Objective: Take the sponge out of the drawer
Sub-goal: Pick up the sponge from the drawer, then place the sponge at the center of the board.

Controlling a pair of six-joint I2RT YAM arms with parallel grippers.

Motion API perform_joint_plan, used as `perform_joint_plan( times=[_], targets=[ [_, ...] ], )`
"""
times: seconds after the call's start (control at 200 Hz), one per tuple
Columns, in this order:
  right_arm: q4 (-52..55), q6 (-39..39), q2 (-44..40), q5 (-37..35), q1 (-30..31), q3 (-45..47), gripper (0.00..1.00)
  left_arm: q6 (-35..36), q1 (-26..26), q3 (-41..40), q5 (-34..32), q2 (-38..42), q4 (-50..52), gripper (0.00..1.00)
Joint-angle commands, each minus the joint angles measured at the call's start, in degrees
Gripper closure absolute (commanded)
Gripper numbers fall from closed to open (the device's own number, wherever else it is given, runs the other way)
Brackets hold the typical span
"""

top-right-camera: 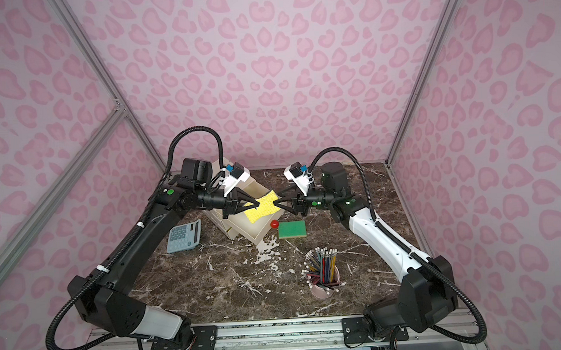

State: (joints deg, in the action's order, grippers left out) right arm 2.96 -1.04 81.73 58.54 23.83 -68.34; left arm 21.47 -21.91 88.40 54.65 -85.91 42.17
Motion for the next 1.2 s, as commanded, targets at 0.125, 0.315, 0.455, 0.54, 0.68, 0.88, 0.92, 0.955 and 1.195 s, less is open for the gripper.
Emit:
perform_joint_plan(
  times=[0.125, 0.315, 0.455, 0.54, 0.68, 0.88, 0.92, 0.955, 1.195],
  targets=[
    [-0.4, 0.3, -0.2, 0.3, 0.7, 0.4, 0.87, 0.1, -0.2, 0.5, -0.1, 0.2, -0.1, 0.97],
    [-1.3, 1.8, -0.5, -2.0, 1.2, 0.8, 1.00, -2.1, -0.2, -0.2, -3.0, 1.0, -2.4, 0.96],
    [-3.8, 4.0, -1.7, -3.4, 1.4, 1.8, 1.00, -4.8, -0.2, -1.2, -5.2, 1.7, -5.5, 0.80],
    [-4.8, 5.1, -2.6, -4.6, 1.4, 2.4, 1.00, -8.9, -0.1, -3.2, -10.5, 2.9, -10.5, 0.03],
    [-0.9, 3.9, -3.4, -8.0, 0.9, 1.6, 1.00, -15.0, 1.3, -8.2, -18.1, 6.5, -19.3, 0.02],
    [0.7, 6.7, -7.9, -17.7, -2.3, 3.2, 1.00, -20.0, 4.5, -13.9, -20.8, 11.2, -26.7, 0.02],
    [0.5, 7.7, -9.1, -19.8, -3.2, 4.0, 1.00, -20.5, 5.0, -14.5, -21.4, 11.7, -27.2, 0.02],
    [0.1, 8.7, -10.2, -21.3, -4.2, 4.8, 1.00, -20.8, 5.4, -14.9, -21.5, 11.8, -27.4, 0.02],
    [8.4, 9.8, -14.8, -36.6, -12.2, 7.5, 1.00, -23.1, 7.1, -16.7, -22.0, 10.7, -29.8, 0.02]
  ],
)
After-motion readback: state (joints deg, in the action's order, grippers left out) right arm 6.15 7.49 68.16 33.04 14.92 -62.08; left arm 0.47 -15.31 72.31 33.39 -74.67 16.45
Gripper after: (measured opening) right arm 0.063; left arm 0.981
